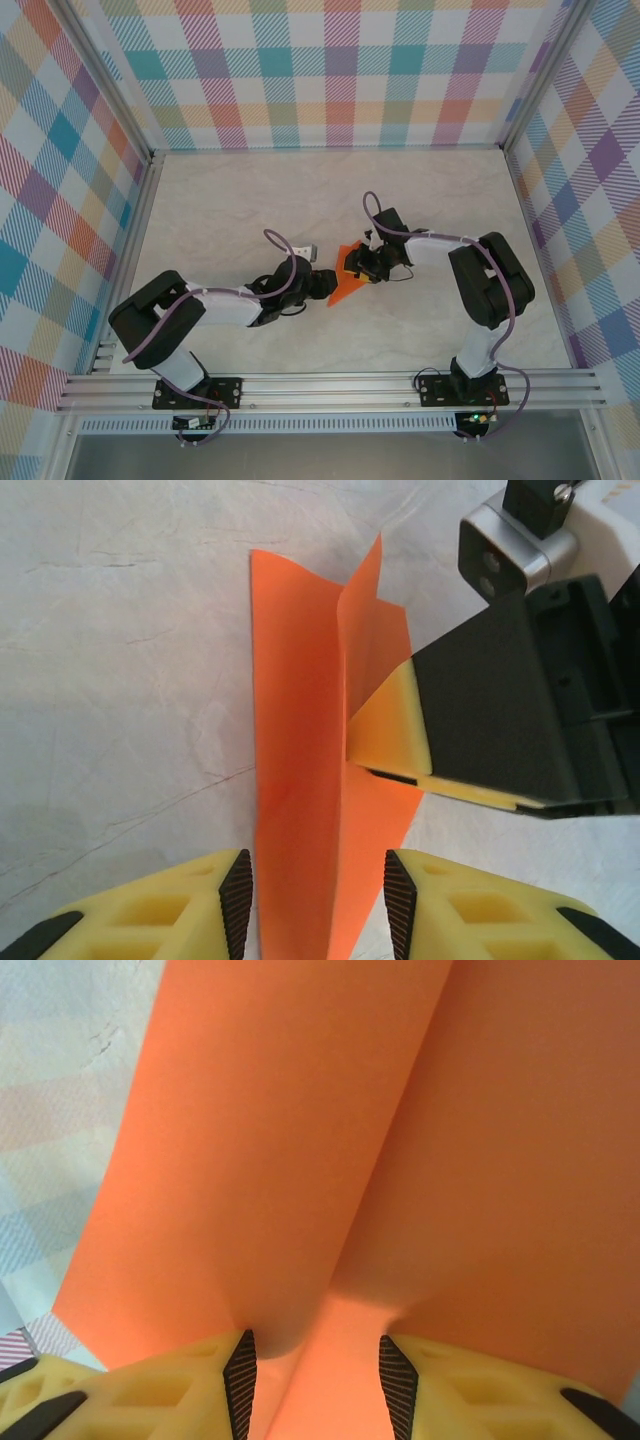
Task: Fold a paper plane with a square sheet of paper (pick it up from the middle)
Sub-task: Fourth fold the wing at the center of the table.
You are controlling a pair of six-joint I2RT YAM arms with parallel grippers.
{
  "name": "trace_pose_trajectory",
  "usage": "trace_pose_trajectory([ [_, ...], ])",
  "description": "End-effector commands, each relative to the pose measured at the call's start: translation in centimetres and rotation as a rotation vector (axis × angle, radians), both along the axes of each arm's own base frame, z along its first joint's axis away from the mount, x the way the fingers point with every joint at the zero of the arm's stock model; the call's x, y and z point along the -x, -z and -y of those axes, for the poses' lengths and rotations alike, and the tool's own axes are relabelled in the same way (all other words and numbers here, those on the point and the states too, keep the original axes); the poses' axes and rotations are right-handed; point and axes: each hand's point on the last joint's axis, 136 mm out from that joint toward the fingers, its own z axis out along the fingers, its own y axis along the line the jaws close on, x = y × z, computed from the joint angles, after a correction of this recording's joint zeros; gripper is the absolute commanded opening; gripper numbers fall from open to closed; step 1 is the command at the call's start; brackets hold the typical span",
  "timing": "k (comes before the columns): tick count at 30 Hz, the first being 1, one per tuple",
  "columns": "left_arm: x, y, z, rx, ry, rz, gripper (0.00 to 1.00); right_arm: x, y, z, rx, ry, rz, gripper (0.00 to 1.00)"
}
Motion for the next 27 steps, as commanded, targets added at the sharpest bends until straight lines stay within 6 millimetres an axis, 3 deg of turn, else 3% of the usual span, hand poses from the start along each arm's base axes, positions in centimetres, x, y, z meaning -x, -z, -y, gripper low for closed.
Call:
trace_pose_trajectory([
  [1,-0.1,-2.0,1.5,0.085,0.034,-0.024,0.38,2.1,5.1,5.1,0.282,0.080,-0.115,0.41],
  [7,0.2,-2.6,3.9,0.174,0.125,-0.025,0.21,2.4,5.6,5.6,0.332,0.095,-0.149,0.41],
  [10,0.1,-1.5,4.2,0.162,0.133,-0.050,0.13,2.6,5.8,5.8,0.350,0.105,-0.165,0.40],
  [27,-0.7,3.2,2.3,-0.021,0.042,-0.118,0.06,3.0,6.4,6.3,0.392,0.117,-0.209,0.38],
])
